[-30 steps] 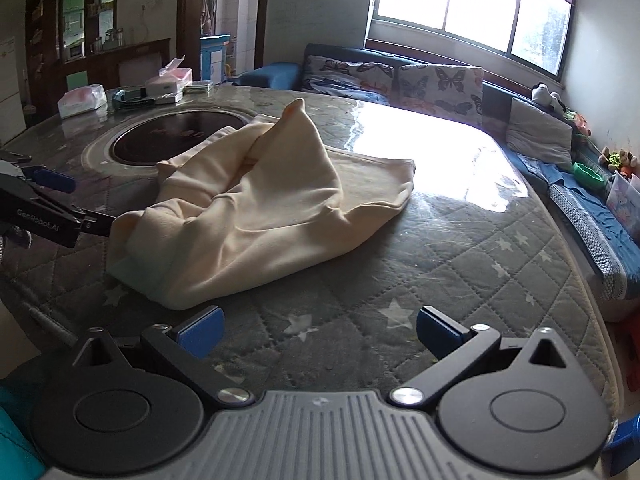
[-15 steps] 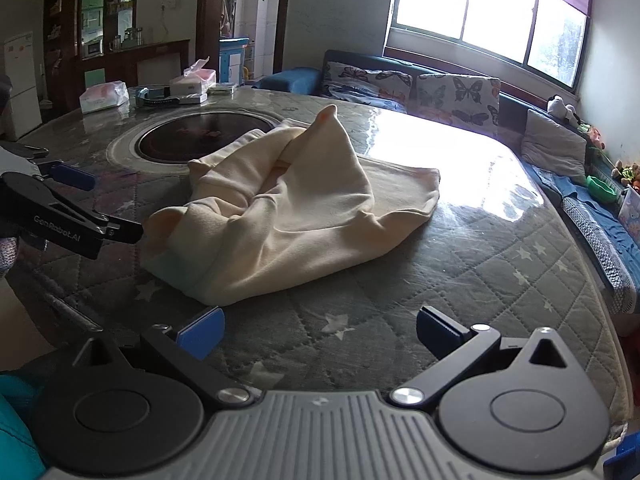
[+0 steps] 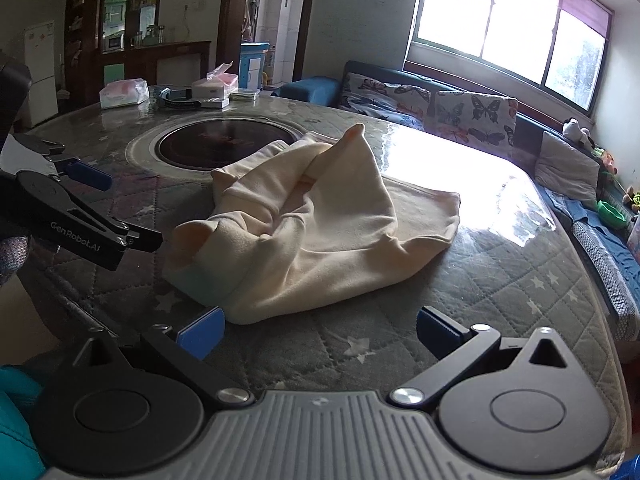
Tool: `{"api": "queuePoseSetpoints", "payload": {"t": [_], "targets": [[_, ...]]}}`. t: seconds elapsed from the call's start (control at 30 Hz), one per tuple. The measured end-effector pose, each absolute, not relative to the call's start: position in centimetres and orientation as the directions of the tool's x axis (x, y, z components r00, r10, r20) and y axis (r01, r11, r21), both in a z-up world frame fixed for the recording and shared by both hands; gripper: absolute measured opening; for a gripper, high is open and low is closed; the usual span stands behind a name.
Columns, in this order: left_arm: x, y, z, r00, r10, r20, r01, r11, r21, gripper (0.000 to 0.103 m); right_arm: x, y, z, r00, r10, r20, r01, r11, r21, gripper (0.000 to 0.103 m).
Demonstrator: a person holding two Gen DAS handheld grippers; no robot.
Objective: Fold clothes
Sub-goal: 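Move both grippers over the crumpled cream shirt to find its edges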
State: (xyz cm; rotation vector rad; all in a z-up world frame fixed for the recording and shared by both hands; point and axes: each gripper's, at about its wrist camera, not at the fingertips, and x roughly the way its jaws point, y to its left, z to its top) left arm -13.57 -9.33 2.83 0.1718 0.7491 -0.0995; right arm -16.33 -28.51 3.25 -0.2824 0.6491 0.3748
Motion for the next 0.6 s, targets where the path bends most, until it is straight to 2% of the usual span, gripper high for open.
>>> {"api": "queuePoseSetpoints", "payload": {"t": [0.6], "targets": [[-12.0, -9.1, 2.7, 0.709, -0.038, -0.704, 0.161, 0.981, 0.109, 0.103, -13.9, -28.1, 3.6, 0.710, 0.279, -0.647, -0.454, 0.884, -0.116, 0.103]]}}
